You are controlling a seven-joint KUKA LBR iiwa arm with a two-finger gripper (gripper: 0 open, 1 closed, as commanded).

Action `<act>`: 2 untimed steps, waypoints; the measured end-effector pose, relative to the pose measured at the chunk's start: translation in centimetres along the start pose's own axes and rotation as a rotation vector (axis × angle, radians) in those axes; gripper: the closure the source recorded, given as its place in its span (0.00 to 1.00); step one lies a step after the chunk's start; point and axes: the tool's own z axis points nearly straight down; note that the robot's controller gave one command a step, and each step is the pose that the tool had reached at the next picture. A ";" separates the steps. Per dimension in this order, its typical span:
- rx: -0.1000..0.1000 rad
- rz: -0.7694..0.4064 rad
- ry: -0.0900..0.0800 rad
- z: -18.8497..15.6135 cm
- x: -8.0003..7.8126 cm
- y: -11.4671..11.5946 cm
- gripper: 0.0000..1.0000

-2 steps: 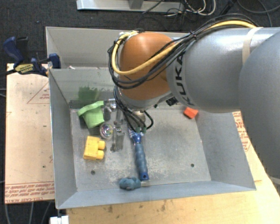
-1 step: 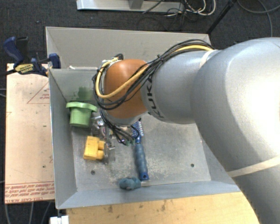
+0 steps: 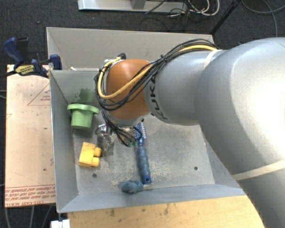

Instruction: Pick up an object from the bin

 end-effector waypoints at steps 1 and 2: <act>0.000 0.000 0.000 0.0 0.0 0.0 0.00; 0.004 0.102 -0.005 -2.0 -0.7 -9.6 0.00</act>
Offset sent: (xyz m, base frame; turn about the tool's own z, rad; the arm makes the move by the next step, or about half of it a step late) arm 0.0000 0.0000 0.0000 0.0000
